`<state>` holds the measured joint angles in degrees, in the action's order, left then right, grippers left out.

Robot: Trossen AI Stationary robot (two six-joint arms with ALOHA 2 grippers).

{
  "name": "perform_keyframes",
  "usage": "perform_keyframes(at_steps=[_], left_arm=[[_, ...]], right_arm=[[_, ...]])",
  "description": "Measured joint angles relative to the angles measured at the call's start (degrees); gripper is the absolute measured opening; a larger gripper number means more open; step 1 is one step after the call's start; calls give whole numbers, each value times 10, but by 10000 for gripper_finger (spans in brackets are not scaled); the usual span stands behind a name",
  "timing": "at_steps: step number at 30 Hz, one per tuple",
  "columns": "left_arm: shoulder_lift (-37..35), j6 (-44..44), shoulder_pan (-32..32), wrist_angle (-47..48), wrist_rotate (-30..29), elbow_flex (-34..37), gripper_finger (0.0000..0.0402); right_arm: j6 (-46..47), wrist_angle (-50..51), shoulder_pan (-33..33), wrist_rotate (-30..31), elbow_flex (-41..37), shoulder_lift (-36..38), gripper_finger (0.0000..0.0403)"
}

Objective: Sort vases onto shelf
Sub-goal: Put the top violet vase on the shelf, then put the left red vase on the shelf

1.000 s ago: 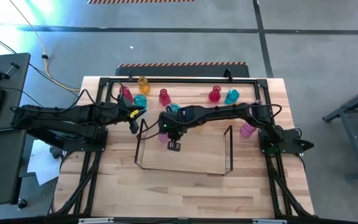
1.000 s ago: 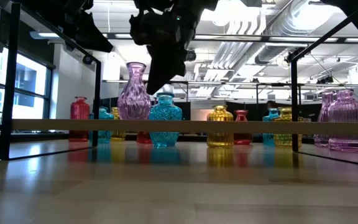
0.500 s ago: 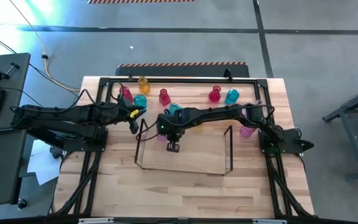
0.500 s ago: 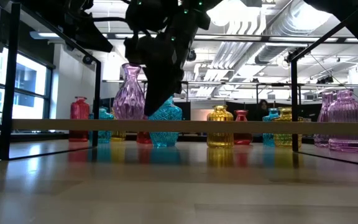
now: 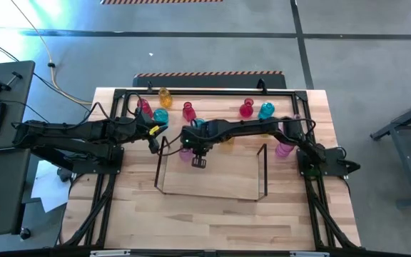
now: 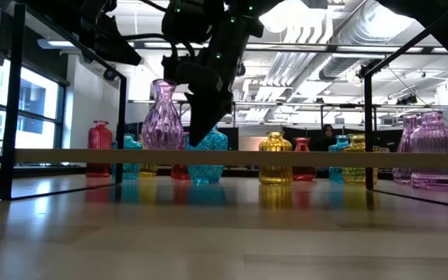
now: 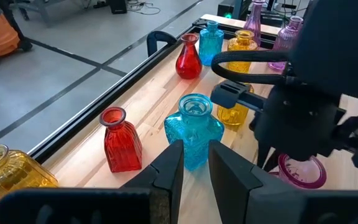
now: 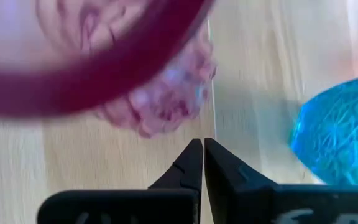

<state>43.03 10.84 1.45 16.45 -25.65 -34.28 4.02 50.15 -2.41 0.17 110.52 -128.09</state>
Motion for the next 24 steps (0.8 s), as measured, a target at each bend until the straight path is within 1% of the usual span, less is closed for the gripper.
perform_keyframes(at_steps=[8, 21, 24], left_arm=[[0, 0, 0, 0, 0, 0, 67], [0, 0, 0, 0, 0, 0, 67], [0, -3, 0, 3, 0, 0, 67]], right_arm=[[2, -32, 2, -49, 0, 0, 0], [4, -52, 2, -53, 0, 0, 0], [4, -23, 2, -30, 0, 0, 0]])
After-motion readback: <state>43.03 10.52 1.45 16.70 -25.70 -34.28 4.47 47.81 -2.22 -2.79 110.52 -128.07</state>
